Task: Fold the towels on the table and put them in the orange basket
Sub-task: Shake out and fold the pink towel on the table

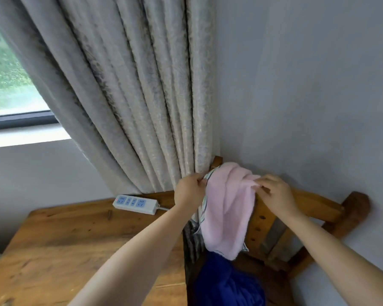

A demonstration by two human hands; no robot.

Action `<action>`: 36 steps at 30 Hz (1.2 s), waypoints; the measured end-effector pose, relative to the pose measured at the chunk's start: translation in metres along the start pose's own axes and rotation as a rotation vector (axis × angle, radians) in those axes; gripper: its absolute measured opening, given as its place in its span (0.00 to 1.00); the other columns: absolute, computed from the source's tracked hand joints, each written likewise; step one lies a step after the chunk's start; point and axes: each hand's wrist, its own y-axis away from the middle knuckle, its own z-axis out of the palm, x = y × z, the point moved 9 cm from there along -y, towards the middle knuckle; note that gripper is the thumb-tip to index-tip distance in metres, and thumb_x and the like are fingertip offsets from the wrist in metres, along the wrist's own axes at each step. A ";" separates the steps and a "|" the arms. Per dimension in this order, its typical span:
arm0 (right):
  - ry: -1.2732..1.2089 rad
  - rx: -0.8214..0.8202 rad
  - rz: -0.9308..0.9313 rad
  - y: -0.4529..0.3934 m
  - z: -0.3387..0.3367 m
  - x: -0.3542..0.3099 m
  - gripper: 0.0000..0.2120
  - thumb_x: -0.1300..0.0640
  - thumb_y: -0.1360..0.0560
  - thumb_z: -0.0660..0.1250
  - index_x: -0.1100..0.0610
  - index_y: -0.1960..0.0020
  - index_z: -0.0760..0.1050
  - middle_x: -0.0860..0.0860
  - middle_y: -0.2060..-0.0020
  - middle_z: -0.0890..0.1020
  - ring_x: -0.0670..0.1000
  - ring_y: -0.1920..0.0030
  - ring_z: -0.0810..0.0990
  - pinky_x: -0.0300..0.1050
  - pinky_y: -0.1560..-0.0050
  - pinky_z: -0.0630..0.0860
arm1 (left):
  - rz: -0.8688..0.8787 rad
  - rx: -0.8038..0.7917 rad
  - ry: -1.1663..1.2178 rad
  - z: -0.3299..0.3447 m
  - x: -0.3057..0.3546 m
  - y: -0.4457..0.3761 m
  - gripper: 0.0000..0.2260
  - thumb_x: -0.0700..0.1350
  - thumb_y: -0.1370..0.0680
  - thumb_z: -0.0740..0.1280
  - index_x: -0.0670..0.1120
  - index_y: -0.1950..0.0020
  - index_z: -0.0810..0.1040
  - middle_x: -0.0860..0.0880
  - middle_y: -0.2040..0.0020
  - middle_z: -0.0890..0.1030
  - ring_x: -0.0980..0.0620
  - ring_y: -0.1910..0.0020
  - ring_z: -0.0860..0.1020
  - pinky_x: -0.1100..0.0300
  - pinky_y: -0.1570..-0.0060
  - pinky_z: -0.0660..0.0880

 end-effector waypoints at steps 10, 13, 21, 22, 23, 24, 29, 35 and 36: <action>-0.115 0.076 -0.069 0.048 -0.043 -0.145 0.08 0.67 0.26 0.64 0.67 0.50 0.79 0.57 0.55 0.78 0.52 0.55 0.74 0.33 0.56 0.66 | 0.052 0.284 0.119 -0.153 -0.054 0.095 0.10 0.43 0.22 0.61 0.40 0.50 0.80 0.43 0.52 0.81 0.43 0.52 0.77 0.60 0.58 0.68; -0.118 0.103 -0.105 0.078 -0.046 -0.206 0.06 0.68 0.26 0.63 0.68 0.54 0.78 0.55 0.59 0.74 0.52 0.58 0.72 0.35 0.62 0.65 | 0.068 0.351 0.107 -0.207 -0.087 0.141 0.10 0.44 0.22 0.62 0.40 0.51 0.80 0.42 0.52 0.82 0.45 0.53 0.77 0.62 0.59 0.67; -0.185 -0.046 -0.107 0.143 0.008 -0.326 0.06 0.66 0.26 0.63 0.65 0.60 0.77 0.58 0.63 0.73 0.53 0.60 0.70 0.36 0.65 0.63 | 0.024 0.424 0.042 -0.312 -0.173 0.240 0.11 0.45 0.22 0.62 0.39 0.51 0.79 0.41 0.51 0.82 0.44 0.50 0.77 0.60 0.55 0.68; -0.183 -0.095 -0.094 0.148 0.020 -0.334 0.07 0.65 0.25 0.62 0.64 0.61 0.76 0.58 0.63 0.72 0.53 0.60 0.70 0.37 0.65 0.64 | 0.000 0.421 0.037 -0.318 -0.185 0.247 0.11 0.45 0.22 0.62 0.39 0.51 0.79 0.41 0.51 0.82 0.43 0.49 0.77 0.59 0.54 0.69; -0.177 -0.160 -0.078 0.155 0.036 -0.340 0.08 0.64 0.25 0.62 0.65 0.62 0.74 0.58 0.64 0.72 0.54 0.61 0.69 0.41 0.63 0.64 | -0.028 0.412 0.028 -0.322 -0.201 0.255 0.11 0.45 0.22 0.62 0.39 0.51 0.79 0.41 0.51 0.82 0.43 0.49 0.77 0.58 0.54 0.70; -0.172 -0.228 -0.061 0.160 0.049 -0.342 0.09 0.63 0.25 0.62 0.65 0.62 0.74 0.58 0.65 0.72 0.54 0.61 0.69 0.42 0.62 0.63 | -0.049 0.399 0.017 -0.324 -0.212 0.258 0.11 0.45 0.22 0.61 0.39 0.51 0.78 0.41 0.51 0.81 0.43 0.49 0.77 0.58 0.54 0.69; -0.184 -0.494 -0.043 0.179 0.122 -0.358 0.09 0.63 0.25 0.62 0.68 0.60 0.75 0.55 0.67 0.73 0.50 0.63 0.69 0.40 0.67 0.62 | -0.170 0.327 -0.012 -0.324 -0.279 0.270 0.10 0.44 0.21 0.60 0.38 0.50 0.76 0.40 0.49 0.80 0.43 0.49 0.75 0.59 0.55 0.67; -0.118 -0.614 -0.037 0.152 0.202 -0.375 0.08 0.62 0.26 0.62 0.60 0.64 0.73 0.47 0.72 0.70 0.47 0.68 0.68 0.38 0.68 0.63 | -0.329 0.259 -0.087 -0.315 -0.352 0.244 0.10 0.44 0.21 0.59 0.43 0.61 0.69 0.42 0.53 0.78 0.48 0.56 0.71 0.59 0.58 0.65; -0.085 -0.625 -0.040 0.146 0.216 -0.375 0.09 0.61 0.26 0.62 0.60 0.65 0.72 0.48 0.72 0.70 0.48 0.67 0.68 0.38 0.68 0.63 | -0.355 0.237 -0.091 -0.312 -0.363 0.235 0.10 0.45 0.21 0.59 0.44 0.61 0.69 0.43 0.54 0.77 0.47 0.55 0.71 0.59 0.58 0.65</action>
